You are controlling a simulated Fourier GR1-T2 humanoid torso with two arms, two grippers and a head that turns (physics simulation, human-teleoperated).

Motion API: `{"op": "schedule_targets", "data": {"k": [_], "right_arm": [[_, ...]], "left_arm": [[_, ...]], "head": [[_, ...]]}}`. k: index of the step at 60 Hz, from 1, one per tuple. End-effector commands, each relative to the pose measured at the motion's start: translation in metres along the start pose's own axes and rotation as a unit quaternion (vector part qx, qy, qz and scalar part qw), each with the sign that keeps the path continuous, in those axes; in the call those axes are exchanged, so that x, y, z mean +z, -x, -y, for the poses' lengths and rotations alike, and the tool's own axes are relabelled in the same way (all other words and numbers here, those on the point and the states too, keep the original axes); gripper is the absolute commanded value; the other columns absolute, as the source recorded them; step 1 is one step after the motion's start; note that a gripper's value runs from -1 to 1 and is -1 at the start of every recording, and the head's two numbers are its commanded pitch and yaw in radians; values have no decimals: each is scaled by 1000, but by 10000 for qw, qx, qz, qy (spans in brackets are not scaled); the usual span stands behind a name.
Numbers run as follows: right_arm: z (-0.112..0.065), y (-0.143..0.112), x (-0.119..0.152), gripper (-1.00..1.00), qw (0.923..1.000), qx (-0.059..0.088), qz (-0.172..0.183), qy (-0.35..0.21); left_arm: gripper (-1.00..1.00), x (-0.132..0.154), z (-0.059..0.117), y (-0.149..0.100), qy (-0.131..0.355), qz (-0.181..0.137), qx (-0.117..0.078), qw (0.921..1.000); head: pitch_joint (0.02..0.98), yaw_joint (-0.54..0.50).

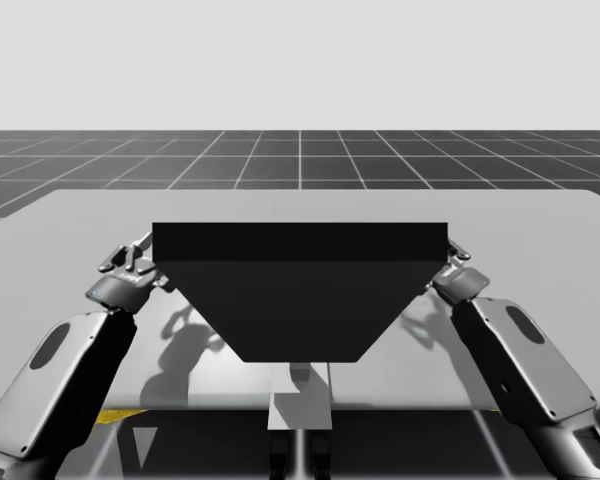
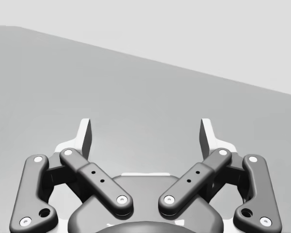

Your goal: Reach around the screen and pick up the object behind it.

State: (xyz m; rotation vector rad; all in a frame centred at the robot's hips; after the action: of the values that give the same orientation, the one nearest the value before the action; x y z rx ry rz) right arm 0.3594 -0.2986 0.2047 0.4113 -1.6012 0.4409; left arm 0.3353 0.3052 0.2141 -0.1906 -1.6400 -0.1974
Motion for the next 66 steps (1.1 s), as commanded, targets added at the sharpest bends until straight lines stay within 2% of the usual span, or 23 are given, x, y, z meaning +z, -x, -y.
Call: {"op": "schedule_targets", "data": {"k": [1,5,7,16,21,25,27,35,42,46,50,53,56,58,66], "right_arm": [[-17,-7,10,-1000,9968,-139,67,-779],[-20,-10,14,-1000,9953,-94,74,-956],[-22,-10,18,-1000,9940,-27,49,-1093],[-26,-9,30,-1000,9883,99,-51,-1521],[-29,-7,40,-1000,9825,185,-182,-1843],[-31,-6,44,-1000,9792,190,-250,-2005],[-32,-4,49,-1000,9757,258,-300,-2153],[-36,2,59,-1000,9676,323,-442,-2463],[-35,5,60,-1000,9674,348,-460,-2466],[-35,7,60,-1000,9672,349,-466,-2474],[-35,9,60,-1000,9664,348,-479,-2500],[-35,10,60,-1000,9662,346,-478,-2509],[-35,12,60,-1000,9662,353,-494,-2507],[-35,13,60,-1000,9662,364,-498,-2504],[-36,14,59,-1000,9659,360,-497,-2514]], "left_arm": [[-1000,19,12,-12,763,-128,-8,9970],[-1000,27,13,-14,978,-159,-76,9951],[-1000,33,13,-15,1217,-181,-73,9924],[-1000,49,10,-12,1612,-209,-158,9866],[-1000,57,8,-10,1913,-270,-109,9811],[-1000,60,8,-10,2029,-312,-35,9787],[-1000,63,10,-10,2142,-379,7,9760],[-1000,72,21,-7,2348,-562,74,9704],[-1000,79,33,-1,2416,-658,54,9681],[-1000,81,38,5,2385,-708,125,9685],[-1000,81,40,16,2308,-835,214,9692],[-1000,80,39,24,2222,-927,186,9704],[-1000,78,39,32,2193,-1054,244,9696],[-1000,76,39,36,2117,-1102,181,9709],[-1000,69,39,46,2016,-1257,158,9712]], "head": [[91,-45],[93,-47],[95,-48],[102,-45],[107,-44],[109,-45],[112,-46],[118,-44],[126,-40],[131,-38],[137,-34],[142,-31],[147,-27],[151,-25],[160,-13]]}}
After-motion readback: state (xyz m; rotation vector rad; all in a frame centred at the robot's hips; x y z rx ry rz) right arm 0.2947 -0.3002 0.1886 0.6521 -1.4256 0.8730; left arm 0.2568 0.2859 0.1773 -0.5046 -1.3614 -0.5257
